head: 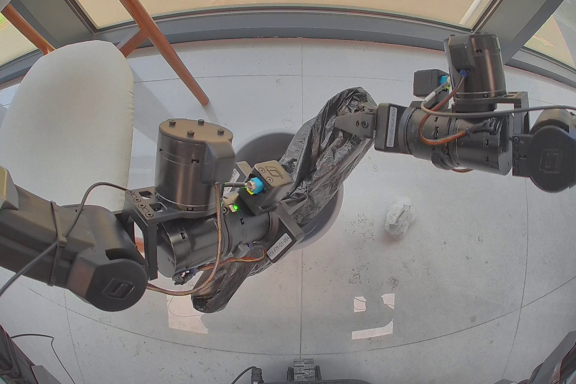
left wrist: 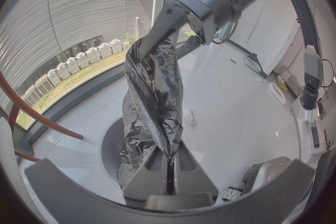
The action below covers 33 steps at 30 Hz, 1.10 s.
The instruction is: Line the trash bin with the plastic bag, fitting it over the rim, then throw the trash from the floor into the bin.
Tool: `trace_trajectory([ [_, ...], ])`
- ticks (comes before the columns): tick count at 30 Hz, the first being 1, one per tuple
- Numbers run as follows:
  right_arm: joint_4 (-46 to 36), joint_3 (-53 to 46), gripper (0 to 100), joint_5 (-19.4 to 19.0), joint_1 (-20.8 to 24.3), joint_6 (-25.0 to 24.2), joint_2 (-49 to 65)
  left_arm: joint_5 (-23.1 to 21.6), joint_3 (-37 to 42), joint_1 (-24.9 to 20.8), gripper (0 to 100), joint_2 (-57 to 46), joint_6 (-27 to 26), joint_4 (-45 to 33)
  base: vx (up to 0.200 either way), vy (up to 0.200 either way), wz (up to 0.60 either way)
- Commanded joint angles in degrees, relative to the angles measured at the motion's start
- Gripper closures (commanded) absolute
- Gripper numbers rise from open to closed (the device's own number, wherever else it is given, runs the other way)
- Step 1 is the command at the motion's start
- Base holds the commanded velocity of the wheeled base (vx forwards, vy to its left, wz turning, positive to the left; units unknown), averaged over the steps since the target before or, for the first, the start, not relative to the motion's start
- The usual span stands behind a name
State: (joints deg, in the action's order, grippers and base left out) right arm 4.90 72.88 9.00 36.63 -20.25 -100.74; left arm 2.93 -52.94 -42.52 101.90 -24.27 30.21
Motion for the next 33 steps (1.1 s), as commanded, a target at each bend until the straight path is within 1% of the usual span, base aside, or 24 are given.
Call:
trace_trajectory([
  [1, -0.24, -1.6, 0, 0.85, -0.16, 0.12, 0.2, 0.15, -0.14, 0.07, 100, -0.12, 0.1, 0.03, 0.0, 0.0, 0.0],
  [12, 0.02, -1.77, 0, 1.2, 0.19, 0.03, -1.56, 0.24, -0.23, 0.07, 100, -0.12, 0.19, -0.06, 0.0, 0.0, 0.0],
  [13, 0.02, -1.6, 100, 1.2, 0.19, 0.03, -1.56, 0.24, -0.23, 0.16, 100, -0.12, 0.19, -0.06, 0.0, 0.0, 0.0],
  [16, 0.64, -1.16, 100, 1.11, 0.28, 0.21, -2.18, 0.15, -0.32, 0.33, 100, 0.05, 0.37, -0.15, 0.0, 0.0, 0.0],
  [20, 0.81, -0.98, 100, 0.93, 0.37, 0.47, -2.7, 0.94, -1.11, 0.42, 100, 0.32, 2.65, -0.41, 0.0, 0.0, 0.0],
  [22, 0.9, -0.45, 100, 0.85, 0.37, 0.74, -3.67, 0.94, -1.81, 0.68, 100, 0.67, 2.91, -0.5, 0.0, 0.0, 0.0],
  [25, 1.08, 0.95, 100, 0.41, 0.28, 1.44, -5.52, 0.94, -3.22, 2.44, 100, 1.72, 2.91, -0.68, 0.0, 0.0, 0.0],
  [27, 1.08, 2.62, 100, 0.32, 0.28, 1.79, -6.57, 0.94, -3.83, 3.41, 100, 1.9, 2.83, -0.68, 0.0, 0.0, 0.0],
  [29, 1.08, 6.31, 100, 0.32, 0.28, 1.88, -8.59, 0.77, -4.98, 5.34, 100, 2.43, 2.83, -0.68, 0.0, 0.0, 0.0],
  [33, 0.37, 14.31, 100, 0.23, 0.72, 1.7, -11.58, 0.33, -7.7, 7.63, 100, 2.78, 2.83, -1.29, 0.0, 0.0, 0.0],
])
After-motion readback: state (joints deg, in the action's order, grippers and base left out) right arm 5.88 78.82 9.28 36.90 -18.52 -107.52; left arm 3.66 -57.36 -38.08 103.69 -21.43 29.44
